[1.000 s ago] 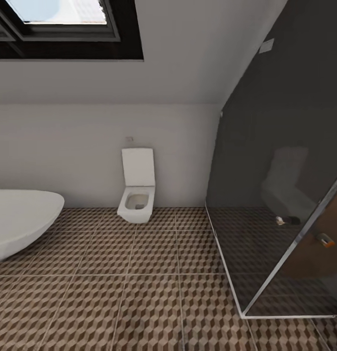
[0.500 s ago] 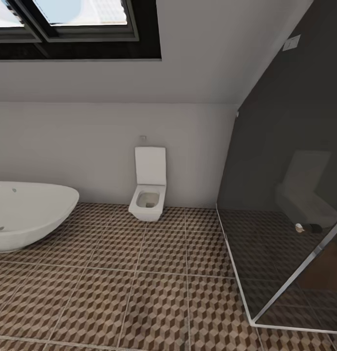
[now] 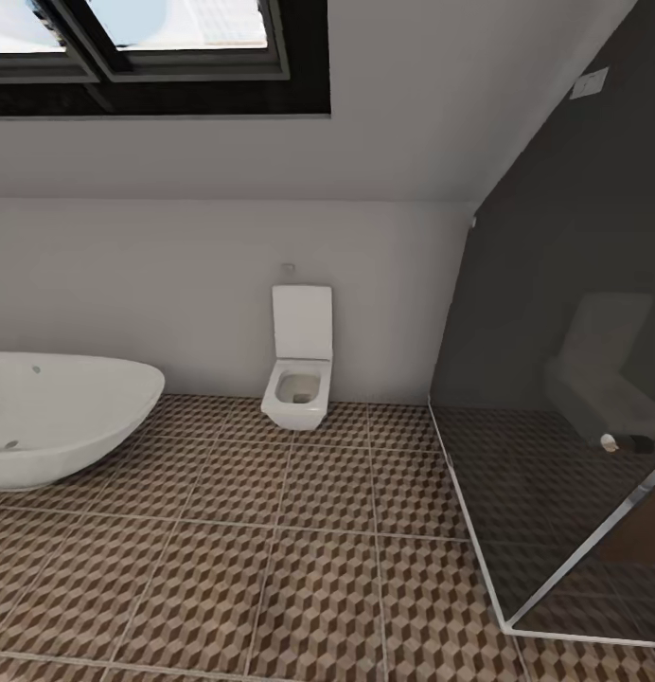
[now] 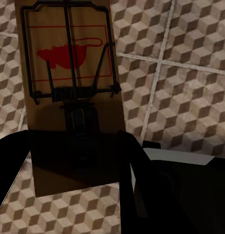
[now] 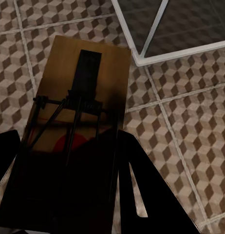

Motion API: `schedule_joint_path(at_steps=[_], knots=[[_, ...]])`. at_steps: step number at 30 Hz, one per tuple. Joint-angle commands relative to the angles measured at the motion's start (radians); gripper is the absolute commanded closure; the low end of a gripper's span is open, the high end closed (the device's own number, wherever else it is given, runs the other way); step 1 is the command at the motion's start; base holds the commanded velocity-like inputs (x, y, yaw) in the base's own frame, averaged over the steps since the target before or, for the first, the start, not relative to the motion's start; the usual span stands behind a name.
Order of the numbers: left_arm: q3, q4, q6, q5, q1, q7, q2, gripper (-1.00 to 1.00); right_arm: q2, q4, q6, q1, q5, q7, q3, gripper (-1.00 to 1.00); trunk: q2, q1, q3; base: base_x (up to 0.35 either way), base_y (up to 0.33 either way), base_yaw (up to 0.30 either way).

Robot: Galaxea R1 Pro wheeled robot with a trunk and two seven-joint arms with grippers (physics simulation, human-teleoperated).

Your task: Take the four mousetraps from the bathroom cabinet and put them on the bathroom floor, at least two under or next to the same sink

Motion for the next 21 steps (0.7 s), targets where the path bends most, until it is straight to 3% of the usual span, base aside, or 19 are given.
schedule_joint_path(at_steps=[1,11,21], knots=[[-0.009,-0.001,-0.001,0.000,0.000,0.009,0.000,1.00,0.000,0.000,-0.002,-0.001,-0.002,-0.009,0.009,1.00,-0.002,0.001,-0.002,0.005,0.279,0.000],[-0.009,-0.001,-0.001,0.000,0.000,0.009,0.000,1.00,0.000,-0.001,-0.002,-0.001,-0.002,-0.009,0.009,1.00,-0.002,0.001,-0.002,0.087,0.248,0.000],[-0.009,-0.001,-0.001,0.000,0.000,0.009,0.000,1.00,0.000,0.000,-0.002,-0.001,-0.002,-0.009,0.009,1.00,-0.002,0.001,-0.002,0.133,0.048,0.000]])
